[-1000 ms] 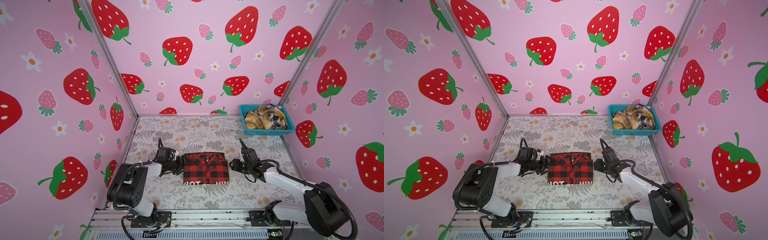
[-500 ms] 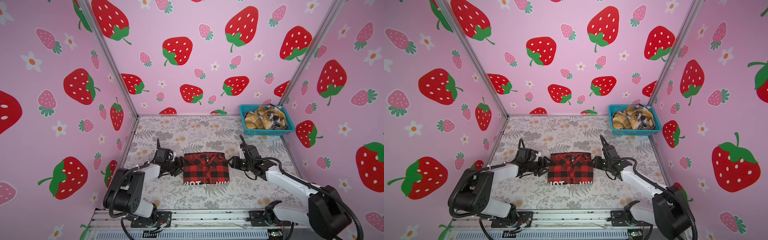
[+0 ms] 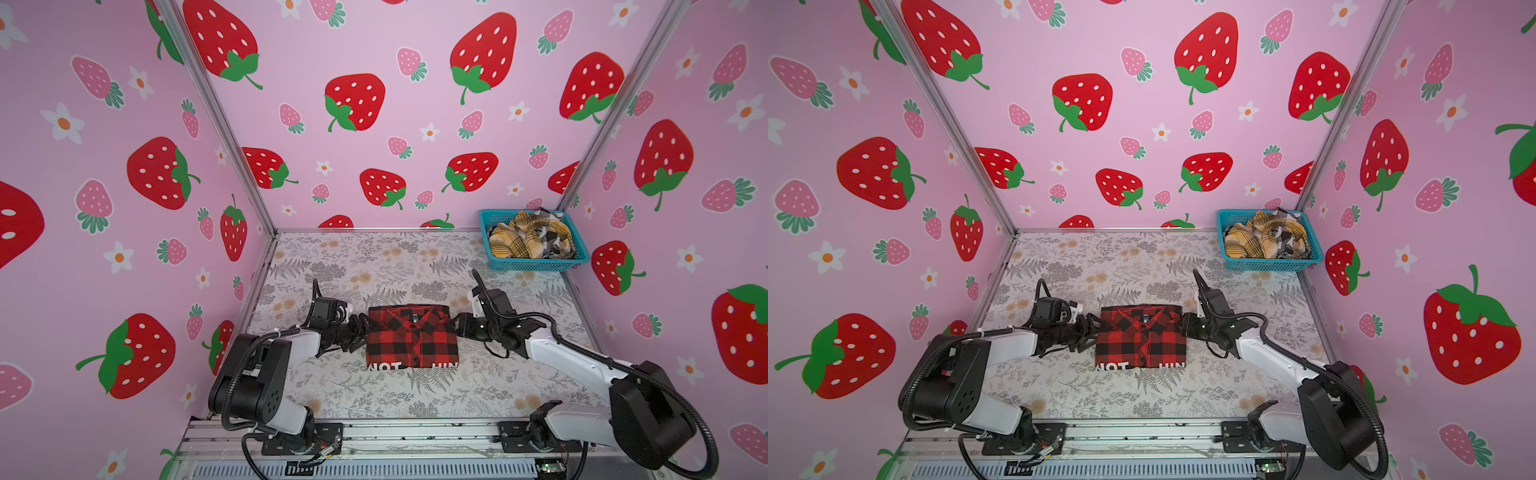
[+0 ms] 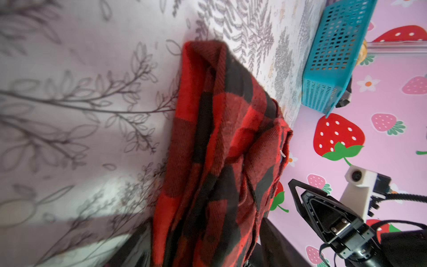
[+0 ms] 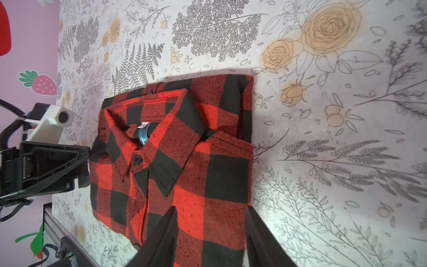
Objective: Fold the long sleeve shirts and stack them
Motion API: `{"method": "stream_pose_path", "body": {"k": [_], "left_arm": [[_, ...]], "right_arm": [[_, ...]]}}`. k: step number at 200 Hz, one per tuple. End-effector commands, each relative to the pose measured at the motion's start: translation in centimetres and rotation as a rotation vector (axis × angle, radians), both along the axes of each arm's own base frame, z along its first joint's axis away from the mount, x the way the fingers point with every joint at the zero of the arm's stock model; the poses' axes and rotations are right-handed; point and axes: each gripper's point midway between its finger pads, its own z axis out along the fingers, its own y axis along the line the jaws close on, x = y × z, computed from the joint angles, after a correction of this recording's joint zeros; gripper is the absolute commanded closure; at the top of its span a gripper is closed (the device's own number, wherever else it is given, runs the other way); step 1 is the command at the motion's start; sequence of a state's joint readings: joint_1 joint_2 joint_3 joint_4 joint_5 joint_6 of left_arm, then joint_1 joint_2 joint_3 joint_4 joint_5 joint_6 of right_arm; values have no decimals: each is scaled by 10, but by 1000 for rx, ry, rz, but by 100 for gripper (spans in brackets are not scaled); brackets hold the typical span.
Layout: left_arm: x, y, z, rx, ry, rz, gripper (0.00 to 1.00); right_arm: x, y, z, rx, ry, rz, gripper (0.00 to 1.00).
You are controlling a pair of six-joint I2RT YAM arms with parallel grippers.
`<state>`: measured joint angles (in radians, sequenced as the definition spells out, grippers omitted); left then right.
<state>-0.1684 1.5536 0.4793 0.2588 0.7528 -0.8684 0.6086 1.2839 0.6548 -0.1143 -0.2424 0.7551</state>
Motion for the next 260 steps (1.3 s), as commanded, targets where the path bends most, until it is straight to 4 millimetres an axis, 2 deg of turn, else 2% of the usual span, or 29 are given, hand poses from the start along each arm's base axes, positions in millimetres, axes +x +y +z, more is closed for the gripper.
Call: {"method": "stream_pose_path", "body": {"k": [1,36,75,101,126,160,185,216,230,260], "left_arm": [[-39,20,-62,103,221,74,29],[-39,23,-69,127,238,70,30],[-45,19,-75,101,226,76,29],[-40,14,-79,79,202,34,30],[-32,7,-81,33,192,23,30],[-25,11,-82,27,192,45,32],[-33,14,-87,47,212,36,32],[-53,37,-107,226,291,29,28],[-53,33,-107,232,287,13,29],[-62,39,-114,314,347,-2,29]], "right_arm": [[4,22,16,69,-24,57,51],[2,38,13,68,-17,88,51],[3,44,16,71,-7,91,52],[2,39,18,50,-28,89,52],[-4,33,11,45,-11,74,52],[-7,32,11,46,-8,73,52],[-8,26,0,8,9,54,53],[-9,24,-8,4,16,51,54],[-10,25,-12,2,30,54,54],[-11,24,-21,-15,37,58,54]]}}
